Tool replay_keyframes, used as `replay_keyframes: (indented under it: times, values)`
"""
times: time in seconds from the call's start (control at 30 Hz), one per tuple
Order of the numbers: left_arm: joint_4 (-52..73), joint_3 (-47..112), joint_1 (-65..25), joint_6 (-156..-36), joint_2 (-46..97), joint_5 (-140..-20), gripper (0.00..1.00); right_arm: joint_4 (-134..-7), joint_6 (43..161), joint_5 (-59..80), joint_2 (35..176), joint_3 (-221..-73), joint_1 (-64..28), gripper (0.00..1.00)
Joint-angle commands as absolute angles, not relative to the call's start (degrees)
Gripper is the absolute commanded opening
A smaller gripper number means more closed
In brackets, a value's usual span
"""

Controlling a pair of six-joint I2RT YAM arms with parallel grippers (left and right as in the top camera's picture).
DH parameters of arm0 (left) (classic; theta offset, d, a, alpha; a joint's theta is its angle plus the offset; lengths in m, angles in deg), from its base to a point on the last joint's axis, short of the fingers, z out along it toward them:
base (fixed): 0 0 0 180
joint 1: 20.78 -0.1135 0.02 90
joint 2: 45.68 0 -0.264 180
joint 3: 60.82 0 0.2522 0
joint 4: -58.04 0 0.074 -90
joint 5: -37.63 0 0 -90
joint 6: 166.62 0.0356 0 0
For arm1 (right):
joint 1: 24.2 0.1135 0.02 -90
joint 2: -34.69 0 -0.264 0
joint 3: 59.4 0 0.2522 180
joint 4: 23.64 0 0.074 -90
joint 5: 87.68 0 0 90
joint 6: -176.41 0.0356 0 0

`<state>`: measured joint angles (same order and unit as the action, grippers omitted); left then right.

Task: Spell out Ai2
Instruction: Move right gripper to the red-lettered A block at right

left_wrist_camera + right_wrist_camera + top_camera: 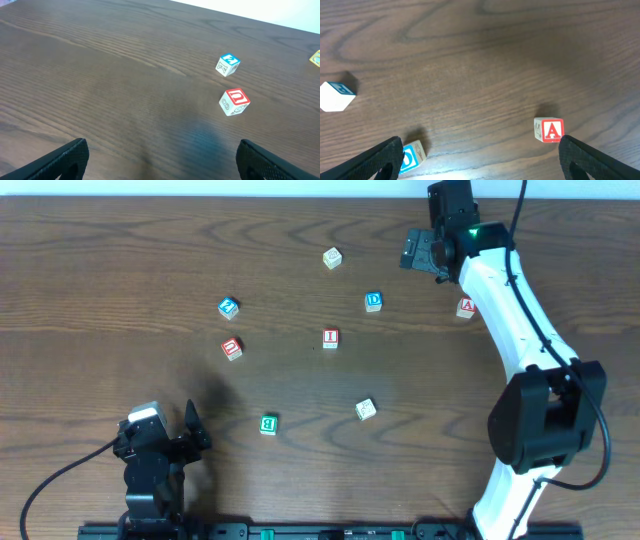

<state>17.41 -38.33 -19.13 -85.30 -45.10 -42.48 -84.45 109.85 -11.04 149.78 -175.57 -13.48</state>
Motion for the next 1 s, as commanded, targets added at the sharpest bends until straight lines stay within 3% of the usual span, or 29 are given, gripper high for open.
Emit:
replay_keyframes:
  times: [0.0,0.6,0.97]
  values:
    - [17.2,-39.4,-19.3,-84.3,-45.5,-41.5,0.95,-84.0,109.5,-10.9,149.9,-175.3,-13.5,0.99]
    - [17.2,-39.4,-19.3,-84.3,-45.5,-41.5,0.95,-83.4,109.4,-15.5,149.9,-175.3,-13.8,0.99]
    - [17.2,-39.4,-19.3,-84.3,-45.5,-41.5,0.95,-79.9,104.2,-14.6,153.0,-175.3,-19.0,0.98]
